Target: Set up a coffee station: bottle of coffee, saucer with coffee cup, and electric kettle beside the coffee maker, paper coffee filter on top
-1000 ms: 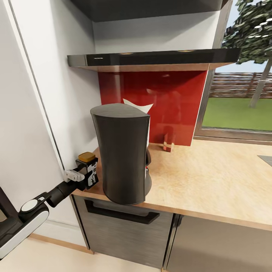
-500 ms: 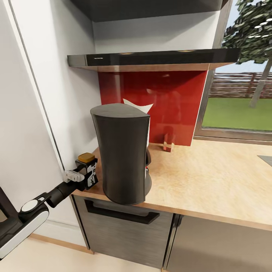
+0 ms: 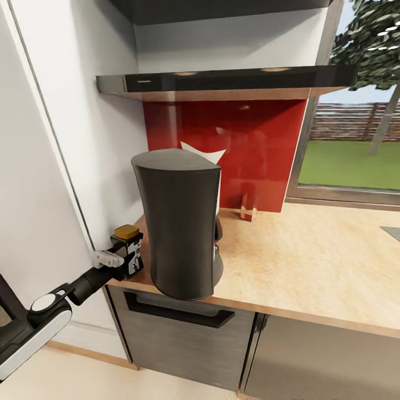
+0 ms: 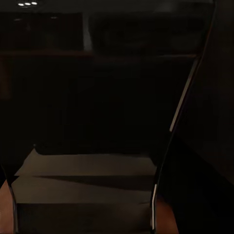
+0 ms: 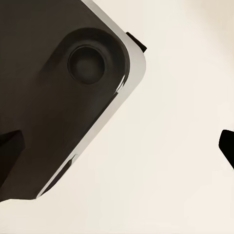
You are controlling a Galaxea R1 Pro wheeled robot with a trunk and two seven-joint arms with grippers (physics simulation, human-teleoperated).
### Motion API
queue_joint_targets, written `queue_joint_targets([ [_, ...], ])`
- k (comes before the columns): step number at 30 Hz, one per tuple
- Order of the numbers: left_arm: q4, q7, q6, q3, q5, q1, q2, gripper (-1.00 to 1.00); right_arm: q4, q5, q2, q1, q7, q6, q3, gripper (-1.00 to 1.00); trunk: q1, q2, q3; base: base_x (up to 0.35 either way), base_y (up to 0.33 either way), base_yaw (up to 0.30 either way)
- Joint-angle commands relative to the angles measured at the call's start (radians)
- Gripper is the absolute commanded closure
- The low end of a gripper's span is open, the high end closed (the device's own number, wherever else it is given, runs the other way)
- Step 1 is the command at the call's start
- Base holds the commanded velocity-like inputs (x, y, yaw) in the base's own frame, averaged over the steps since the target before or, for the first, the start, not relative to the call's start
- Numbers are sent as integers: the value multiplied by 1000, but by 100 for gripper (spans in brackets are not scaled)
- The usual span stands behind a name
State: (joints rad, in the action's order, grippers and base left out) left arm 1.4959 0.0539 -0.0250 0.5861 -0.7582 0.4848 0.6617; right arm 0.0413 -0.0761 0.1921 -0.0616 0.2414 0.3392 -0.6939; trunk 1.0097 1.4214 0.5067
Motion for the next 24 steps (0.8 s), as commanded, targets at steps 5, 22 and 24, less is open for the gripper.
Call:
queue_joint_targets([
  [5, 0, 1, -3, 2, -9, 1, 1, 100, 3, -8, 0, -1, 6, 6, -5, -100, 0, 1, 3, 0, 0, 0],
  [22, -2, 1, -3, 2, -9, 1, 1, 100, 3, -8, 0, -1, 6, 6, -8, -100, 0, 1, 9, 0, 0, 38],
  [24, -1, 1, -3, 1, -9, 1, 1, 100, 3, -8, 0, -1, 6, 6, -8, -100, 0, 1, 10, 0, 0, 5],
])
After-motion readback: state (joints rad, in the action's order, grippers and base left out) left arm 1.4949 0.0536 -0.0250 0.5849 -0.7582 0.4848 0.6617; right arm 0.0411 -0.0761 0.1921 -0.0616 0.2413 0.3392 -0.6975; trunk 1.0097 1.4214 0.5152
